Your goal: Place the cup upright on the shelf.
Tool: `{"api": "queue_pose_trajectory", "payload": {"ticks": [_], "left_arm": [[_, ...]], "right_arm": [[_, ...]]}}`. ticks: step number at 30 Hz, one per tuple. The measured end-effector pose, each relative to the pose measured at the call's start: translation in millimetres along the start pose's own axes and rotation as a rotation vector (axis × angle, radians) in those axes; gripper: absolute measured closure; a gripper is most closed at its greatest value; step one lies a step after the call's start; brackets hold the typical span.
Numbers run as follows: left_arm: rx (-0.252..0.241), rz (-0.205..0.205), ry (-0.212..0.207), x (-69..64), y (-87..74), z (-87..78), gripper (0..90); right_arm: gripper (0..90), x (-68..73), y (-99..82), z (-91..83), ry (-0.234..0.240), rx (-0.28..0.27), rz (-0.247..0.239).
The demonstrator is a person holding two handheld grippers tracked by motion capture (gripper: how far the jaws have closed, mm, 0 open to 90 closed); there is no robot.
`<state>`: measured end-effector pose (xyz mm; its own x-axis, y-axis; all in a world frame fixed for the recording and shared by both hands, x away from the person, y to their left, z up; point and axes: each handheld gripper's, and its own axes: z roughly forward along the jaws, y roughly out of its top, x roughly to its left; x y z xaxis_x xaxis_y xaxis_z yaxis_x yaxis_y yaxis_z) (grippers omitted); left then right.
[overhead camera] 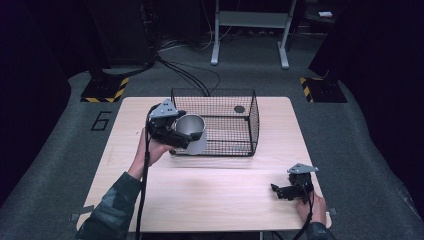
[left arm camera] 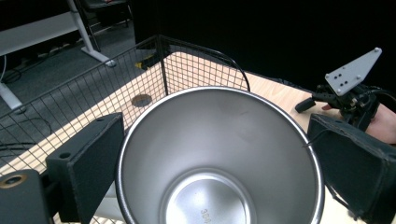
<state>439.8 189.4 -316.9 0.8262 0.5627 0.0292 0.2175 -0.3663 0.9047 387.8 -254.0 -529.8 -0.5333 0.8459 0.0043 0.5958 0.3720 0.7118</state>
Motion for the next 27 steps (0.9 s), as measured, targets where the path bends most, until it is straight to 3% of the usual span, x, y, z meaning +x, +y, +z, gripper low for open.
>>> {"api": "queue_pose_trajectory", "payload": {"ticks": [6,27], "left_arm": [[0.003,0.002,0.008,9.3,13.1,7.4,6.8],[0.017,0.004,0.022,24.5,32.8,33.1,6.8]], "right_arm": [[0.0,0.0,0.0,0.0,0.0,0.0,0.0],[0.0,0.0,0.0,0.0,0.0,0.0,0.0]]}}
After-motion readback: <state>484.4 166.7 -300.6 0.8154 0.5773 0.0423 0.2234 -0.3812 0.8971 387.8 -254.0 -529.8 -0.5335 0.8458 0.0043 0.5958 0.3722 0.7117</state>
